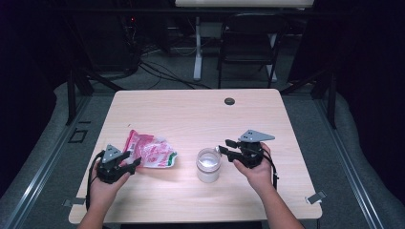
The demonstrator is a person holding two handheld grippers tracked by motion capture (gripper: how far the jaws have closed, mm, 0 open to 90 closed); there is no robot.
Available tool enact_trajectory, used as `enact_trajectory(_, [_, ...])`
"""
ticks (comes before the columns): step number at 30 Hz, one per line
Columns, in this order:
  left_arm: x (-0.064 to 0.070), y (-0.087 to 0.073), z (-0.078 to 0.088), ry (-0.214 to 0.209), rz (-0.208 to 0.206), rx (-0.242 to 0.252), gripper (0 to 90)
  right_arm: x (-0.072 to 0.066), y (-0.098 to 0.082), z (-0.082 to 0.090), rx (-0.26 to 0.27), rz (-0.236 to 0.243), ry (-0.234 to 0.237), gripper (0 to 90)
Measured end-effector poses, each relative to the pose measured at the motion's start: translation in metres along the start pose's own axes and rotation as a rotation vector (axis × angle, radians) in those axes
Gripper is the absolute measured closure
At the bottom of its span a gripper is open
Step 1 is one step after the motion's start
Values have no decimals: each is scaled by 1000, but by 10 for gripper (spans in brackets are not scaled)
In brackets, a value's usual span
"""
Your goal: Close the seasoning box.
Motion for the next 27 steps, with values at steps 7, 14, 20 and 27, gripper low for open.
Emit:
enact_trajectory(7, [-6,1,-4,2,12,-11,451,21,-12,5,-6,-76,-66,522])
enact_trajectory(14, [-6,1,-8,20,5,-34,450,40,-29,7,-42,-146,-149,489])
enact_trajectory(20, [-9,1,-11,26,35,-37,442,52,-51,0,-102,-199,-208,476])
enact_trajectory(27, [-10,1,-13,34,46,-49,439,54,-58,-8,-136,-237,-168,476])
Point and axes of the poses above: each handheld gripper's, and its own axes: z roughly backward along the jaws, y roughly out of its top, x roughly to its right, the point moved 2 cm from there along -z, roughly forward along the jaws, and after that the axes turned 11 degrees about z, right-handed, at the moved point
